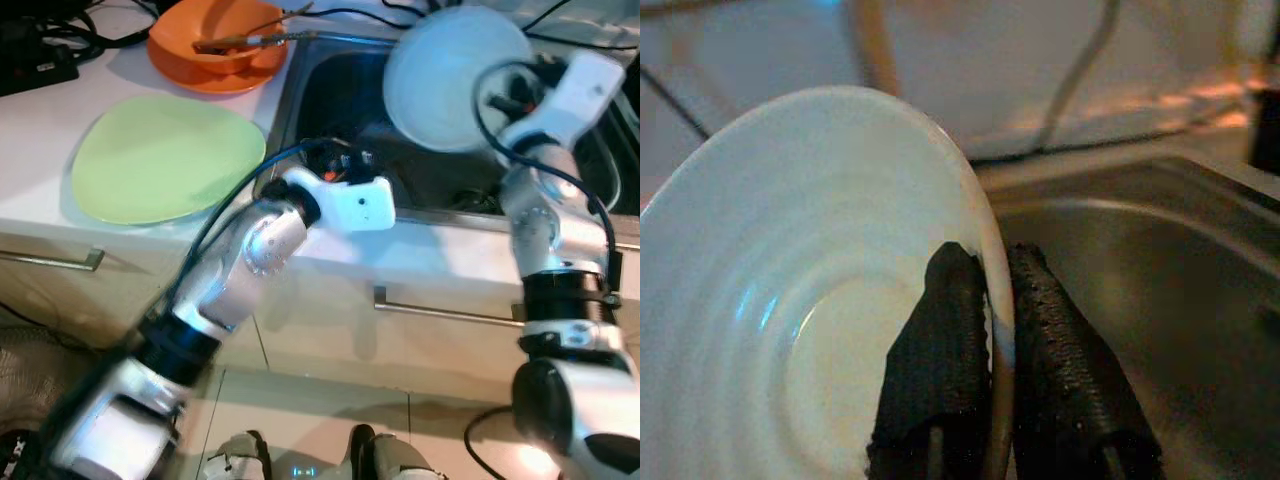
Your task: Kitchen organization
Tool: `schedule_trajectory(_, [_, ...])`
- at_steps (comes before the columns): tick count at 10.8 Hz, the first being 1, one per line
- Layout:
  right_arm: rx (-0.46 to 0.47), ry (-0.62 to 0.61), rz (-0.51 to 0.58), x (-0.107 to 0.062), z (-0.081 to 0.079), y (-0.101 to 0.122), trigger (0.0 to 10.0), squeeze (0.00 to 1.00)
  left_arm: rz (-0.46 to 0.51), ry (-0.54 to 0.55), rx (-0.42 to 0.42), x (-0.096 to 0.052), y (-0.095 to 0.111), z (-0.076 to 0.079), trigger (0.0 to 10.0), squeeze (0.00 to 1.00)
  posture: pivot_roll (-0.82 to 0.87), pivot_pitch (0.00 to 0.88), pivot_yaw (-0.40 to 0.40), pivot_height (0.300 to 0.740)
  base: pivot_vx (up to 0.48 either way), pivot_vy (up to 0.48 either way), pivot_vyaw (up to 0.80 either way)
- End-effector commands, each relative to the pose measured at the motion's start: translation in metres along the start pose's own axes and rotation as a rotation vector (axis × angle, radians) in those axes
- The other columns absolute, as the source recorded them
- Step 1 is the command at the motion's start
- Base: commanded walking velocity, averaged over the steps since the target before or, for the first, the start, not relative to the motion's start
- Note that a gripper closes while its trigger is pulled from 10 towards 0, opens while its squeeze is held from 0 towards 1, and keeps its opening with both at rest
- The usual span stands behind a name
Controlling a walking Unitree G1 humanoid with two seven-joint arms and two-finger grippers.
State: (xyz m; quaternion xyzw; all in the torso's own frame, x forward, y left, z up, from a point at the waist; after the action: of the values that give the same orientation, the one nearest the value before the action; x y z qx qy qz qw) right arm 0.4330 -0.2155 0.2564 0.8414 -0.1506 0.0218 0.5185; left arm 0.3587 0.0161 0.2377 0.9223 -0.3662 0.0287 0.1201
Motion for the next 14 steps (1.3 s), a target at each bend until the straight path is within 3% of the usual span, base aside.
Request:
schedule_trajectory(1, [-0.002, -0.015, 0.051, 0.002, 0.005, 0.011, 10.0, 0.0, -0.008, 0.018, -0.059, -0.002, -0.002, 0.0, 10.0, 0.0, 0.08, 0.184, -0.028, 0.74, 0.0, 0.0, 0.0])
schedule_trajectory(3, [-0.104, -0.037, 0.064, 0.0, 0.014, 0.002, 10.0, 0.0, -0.127, 0.081, -0.325, -0.009, -0.03, 0.021, 10.0, 0.0, 0.08, 0.189, -0.024, 0.74, 0.0, 0.0, 0.0])
schedule_trajectory(5, [-0.154, -0.033, 0.072, 0.0, 0.016, -0.002, 10.0, 0.0, -0.179, 0.164, -0.536, -0.013, -0.039, 0.023, 10.0, 0.0, 0.08, 0.192, -0.025, 0.74, 0.0, 0.0, 0.0])
schedule_trajectory(9, [-0.276, -0.017, 0.023, -0.001, 0.023, -0.022, 10.0, 0.0, -0.2, 0.163, -0.778, -0.016, -0.041, 0.035, 10.0, 0.0, 0.08, 0.192, -0.027, 0.74, 0.0, 0.0, 0.0])
schedule_trajectory(11, [-0.334, -0.012, -0.028, 0.003, 0.027, -0.033, 10.0, 0.0, -0.199, 0.103, -0.785, -0.017, -0.034, 0.048, 10.0, 0.0, 0.08, 0.19, -0.03, 0.74, 0.0, 0.0, 0.0])
schedule_trajectory(14, [-0.405, 0.07, -0.057, 0.007, 0.011, -0.042, 10.0, 0.0, -0.183, 0.056, -0.81, -0.017, -0.025, 0.055, 10.0, 0.0, 0.09, 0.176, -0.029, 0.74, 0.0, 0.0, 0.0])
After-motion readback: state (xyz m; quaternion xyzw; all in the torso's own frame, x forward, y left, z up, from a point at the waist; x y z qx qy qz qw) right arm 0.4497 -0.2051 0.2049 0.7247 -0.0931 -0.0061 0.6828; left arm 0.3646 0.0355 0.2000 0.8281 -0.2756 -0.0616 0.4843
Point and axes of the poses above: a point about 5 cm out from each wrist's last joint towards the gripper, its own x axis pointing out of the wrist towards the gripper, its own y axis along the axis of the wrist's last joint, z = x × y, the point moved 5 cm from there along x, pointing out of the wrist towards the gripper, and after that the axes turned 13 degrees about x, right-handed, at the moved point
